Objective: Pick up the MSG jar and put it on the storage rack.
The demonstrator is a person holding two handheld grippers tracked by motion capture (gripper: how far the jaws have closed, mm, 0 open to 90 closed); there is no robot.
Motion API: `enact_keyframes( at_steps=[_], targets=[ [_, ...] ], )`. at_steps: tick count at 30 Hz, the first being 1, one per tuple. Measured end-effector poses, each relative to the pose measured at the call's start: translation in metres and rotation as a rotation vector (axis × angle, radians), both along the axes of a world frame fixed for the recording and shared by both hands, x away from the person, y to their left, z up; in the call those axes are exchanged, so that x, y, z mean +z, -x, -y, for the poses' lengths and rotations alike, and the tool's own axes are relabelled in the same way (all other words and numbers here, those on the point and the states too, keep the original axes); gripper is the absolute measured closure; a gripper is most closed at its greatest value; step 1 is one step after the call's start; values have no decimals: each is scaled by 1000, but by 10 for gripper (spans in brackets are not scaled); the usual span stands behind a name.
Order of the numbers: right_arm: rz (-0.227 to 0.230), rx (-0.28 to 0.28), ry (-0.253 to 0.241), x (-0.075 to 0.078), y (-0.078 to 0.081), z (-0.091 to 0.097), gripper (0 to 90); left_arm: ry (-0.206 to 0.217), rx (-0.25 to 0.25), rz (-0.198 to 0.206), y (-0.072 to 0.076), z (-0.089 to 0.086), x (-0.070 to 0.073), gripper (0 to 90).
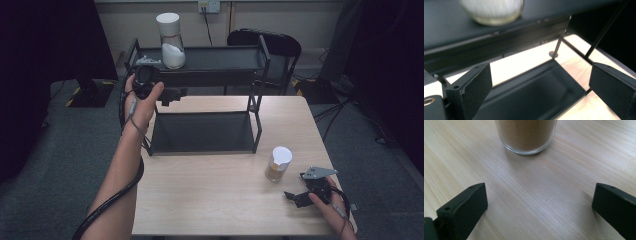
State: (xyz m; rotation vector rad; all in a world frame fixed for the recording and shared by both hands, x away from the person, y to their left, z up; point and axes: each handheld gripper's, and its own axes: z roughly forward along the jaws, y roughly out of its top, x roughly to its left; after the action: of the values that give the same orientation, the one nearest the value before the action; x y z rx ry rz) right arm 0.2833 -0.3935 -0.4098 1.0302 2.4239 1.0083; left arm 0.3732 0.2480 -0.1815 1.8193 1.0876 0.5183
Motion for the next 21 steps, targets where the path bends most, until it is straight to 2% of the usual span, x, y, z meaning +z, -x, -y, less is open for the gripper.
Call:
enact_keyframes(
  at_steps=[7,11,13,21],
  targets=[
    [0,0,0,0,0,0,0,19,6,3,3,0,-28,43],
    [0,0,0,0,0,0,0,13,-6,8,2,1,-41,43],
    [0,0,0,0,0,0,0,9,5,13,3,3,-50,43],
    [-1,0,0,0,0,0,0,28,15,-13,0,4,-89,43]
  ],
)
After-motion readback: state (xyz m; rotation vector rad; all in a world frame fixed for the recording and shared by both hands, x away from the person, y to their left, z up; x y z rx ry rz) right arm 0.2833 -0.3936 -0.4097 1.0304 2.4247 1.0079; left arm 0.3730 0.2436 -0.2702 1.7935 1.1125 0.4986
